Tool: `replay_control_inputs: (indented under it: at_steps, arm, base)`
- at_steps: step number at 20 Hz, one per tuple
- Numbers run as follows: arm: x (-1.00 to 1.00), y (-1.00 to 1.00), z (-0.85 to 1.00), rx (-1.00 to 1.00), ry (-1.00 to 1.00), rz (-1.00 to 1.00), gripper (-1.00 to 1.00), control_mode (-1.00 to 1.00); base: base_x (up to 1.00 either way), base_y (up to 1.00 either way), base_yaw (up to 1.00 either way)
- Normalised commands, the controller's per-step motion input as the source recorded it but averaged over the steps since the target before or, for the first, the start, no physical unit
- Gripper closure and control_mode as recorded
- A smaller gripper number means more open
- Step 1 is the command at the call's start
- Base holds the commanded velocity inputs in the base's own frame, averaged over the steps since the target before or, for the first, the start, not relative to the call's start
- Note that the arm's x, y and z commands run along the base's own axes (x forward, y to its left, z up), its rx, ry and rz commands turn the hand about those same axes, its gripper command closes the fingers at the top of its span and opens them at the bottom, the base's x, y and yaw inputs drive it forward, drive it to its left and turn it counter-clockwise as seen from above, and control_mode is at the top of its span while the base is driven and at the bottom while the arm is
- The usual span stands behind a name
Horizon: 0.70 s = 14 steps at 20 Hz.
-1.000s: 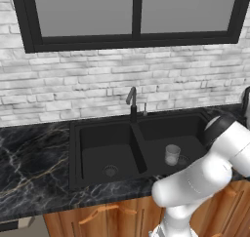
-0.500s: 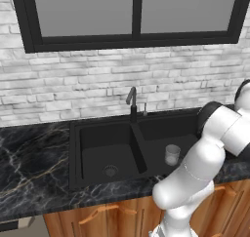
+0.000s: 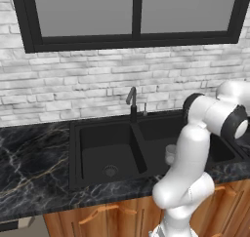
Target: Move any existing items from the left basin to the right basin for drying. Then move the mug from the counter to the left basin of the sink for washing.
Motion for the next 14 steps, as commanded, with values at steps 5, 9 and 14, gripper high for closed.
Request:
replay_control_inputs:
  at_steps: [5,9,14]
  arm:
    - [0.04,-0.44,-0.01,0.02,-0.01,0.0,-1.0,-1.0]
    - [-0.04,-0.27,0.0,0.02,-0.04,0.0,-1.0,-1.0]
    - [0.14,-0.19,-0.03,0.02,0.0,0.02,-1.0,-1.0]
  base:
    - [0.0,0.0,0.0]
    - [0.0,0.0,0.0]
    - [0.0,0.0,0.0]
